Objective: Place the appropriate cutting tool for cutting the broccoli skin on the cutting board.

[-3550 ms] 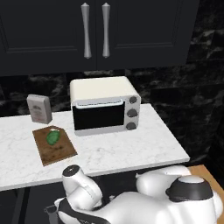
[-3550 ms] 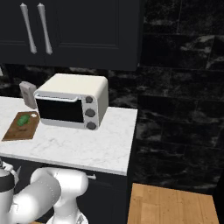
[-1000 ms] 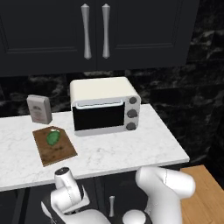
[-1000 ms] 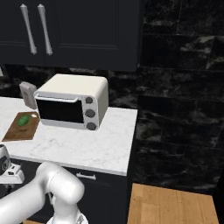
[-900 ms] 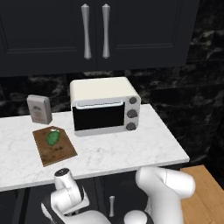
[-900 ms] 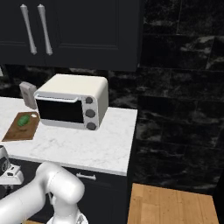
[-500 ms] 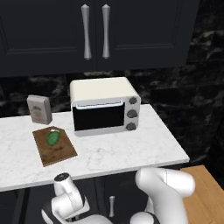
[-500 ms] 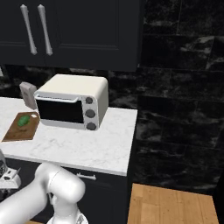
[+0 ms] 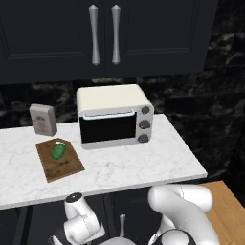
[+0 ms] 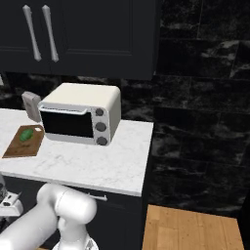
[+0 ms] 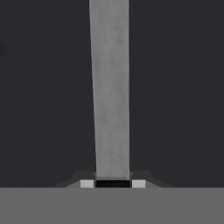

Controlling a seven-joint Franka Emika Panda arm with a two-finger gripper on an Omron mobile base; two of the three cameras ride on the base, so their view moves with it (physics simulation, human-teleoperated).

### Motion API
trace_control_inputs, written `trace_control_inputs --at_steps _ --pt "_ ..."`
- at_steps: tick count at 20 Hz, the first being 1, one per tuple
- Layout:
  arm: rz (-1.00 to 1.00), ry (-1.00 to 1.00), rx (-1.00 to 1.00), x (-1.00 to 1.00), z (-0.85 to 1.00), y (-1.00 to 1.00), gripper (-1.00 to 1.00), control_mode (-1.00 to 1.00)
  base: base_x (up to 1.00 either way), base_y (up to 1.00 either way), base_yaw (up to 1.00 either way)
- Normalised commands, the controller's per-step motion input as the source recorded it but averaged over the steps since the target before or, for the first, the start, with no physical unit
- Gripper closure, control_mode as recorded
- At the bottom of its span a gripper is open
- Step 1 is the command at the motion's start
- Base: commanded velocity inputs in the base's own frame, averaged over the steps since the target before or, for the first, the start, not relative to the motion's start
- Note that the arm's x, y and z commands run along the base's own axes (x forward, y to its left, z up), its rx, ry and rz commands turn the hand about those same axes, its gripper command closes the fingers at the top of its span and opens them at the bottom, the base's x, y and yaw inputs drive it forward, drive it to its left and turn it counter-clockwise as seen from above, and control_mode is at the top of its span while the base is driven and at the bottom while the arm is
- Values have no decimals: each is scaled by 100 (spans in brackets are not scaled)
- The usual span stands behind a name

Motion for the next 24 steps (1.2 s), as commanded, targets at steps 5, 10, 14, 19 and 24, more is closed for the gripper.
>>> trace_control_inputs --at_steps 5,10,14,19,24 --pt "0 -1 0 -14 53 -41 100 -100 0 0 0" --pt "0 0 0 3 71 -26 100 -100 0 0 0" --pt "0 0 0 0 75 -10 100 -100 0 0 0" --pt "-5 0 0 -52 43 -8 100 -100 0 0 0" --pt "-8 0 0 -66 72 -18 100 -100 0 0 0"
